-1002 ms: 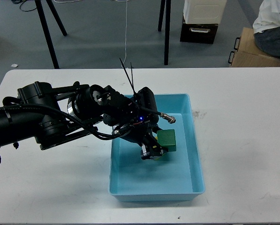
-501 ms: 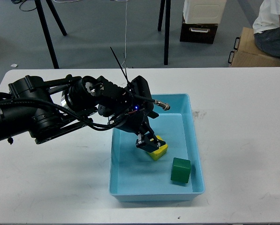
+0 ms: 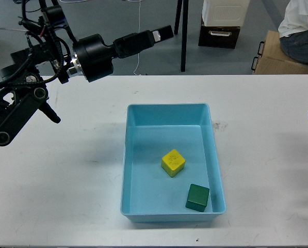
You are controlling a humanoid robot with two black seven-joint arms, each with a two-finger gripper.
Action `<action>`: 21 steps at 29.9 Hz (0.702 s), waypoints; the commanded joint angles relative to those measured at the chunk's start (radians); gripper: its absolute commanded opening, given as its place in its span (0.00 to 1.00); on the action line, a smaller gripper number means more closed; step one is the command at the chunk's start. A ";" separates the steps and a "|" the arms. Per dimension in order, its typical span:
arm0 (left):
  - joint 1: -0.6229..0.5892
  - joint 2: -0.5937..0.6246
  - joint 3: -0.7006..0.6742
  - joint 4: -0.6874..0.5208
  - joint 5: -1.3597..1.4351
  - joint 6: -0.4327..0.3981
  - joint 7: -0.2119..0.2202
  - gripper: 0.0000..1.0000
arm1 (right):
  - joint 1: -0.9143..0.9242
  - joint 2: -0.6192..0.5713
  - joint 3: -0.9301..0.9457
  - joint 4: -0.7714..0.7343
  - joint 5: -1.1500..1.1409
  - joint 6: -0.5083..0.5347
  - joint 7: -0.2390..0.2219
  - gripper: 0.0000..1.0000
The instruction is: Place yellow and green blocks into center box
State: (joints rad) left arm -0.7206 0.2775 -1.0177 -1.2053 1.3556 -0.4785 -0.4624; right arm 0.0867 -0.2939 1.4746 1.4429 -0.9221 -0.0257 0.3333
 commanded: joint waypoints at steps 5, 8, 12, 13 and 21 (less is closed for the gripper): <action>0.205 0.012 -0.015 -0.196 -0.562 0.351 0.442 0.99 | 0.145 0.079 -0.103 -0.004 0.228 0.015 -0.029 0.99; 0.298 0.008 -0.018 -0.264 -0.726 0.464 0.456 1.00 | 0.153 0.081 -0.102 0.001 0.435 0.017 -0.088 0.99; 0.450 -0.084 -0.137 -0.307 -0.767 0.465 0.459 1.00 | 0.139 0.101 -0.062 0.030 0.632 0.032 -0.146 0.99; 0.493 -0.124 -0.169 -0.309 -0.767 0.460 0.461 1.00 | 0.133 0.105 -0.047 0.039 0.660 0.039 -0.160 0.99; 0.639 -0.278 -0.292 -0.318 -0.909 0.442 0.436 1.00 | 0.010 0.206 0.010 0.047 0.874 0.127 -0.319 0.99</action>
State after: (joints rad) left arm -0.1337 0.0166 -1.2737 -1.5168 0.5456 -0.0341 -0.0199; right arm 0.1434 -0.1202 1.4752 1.4898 -0.1384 0.0586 0.0641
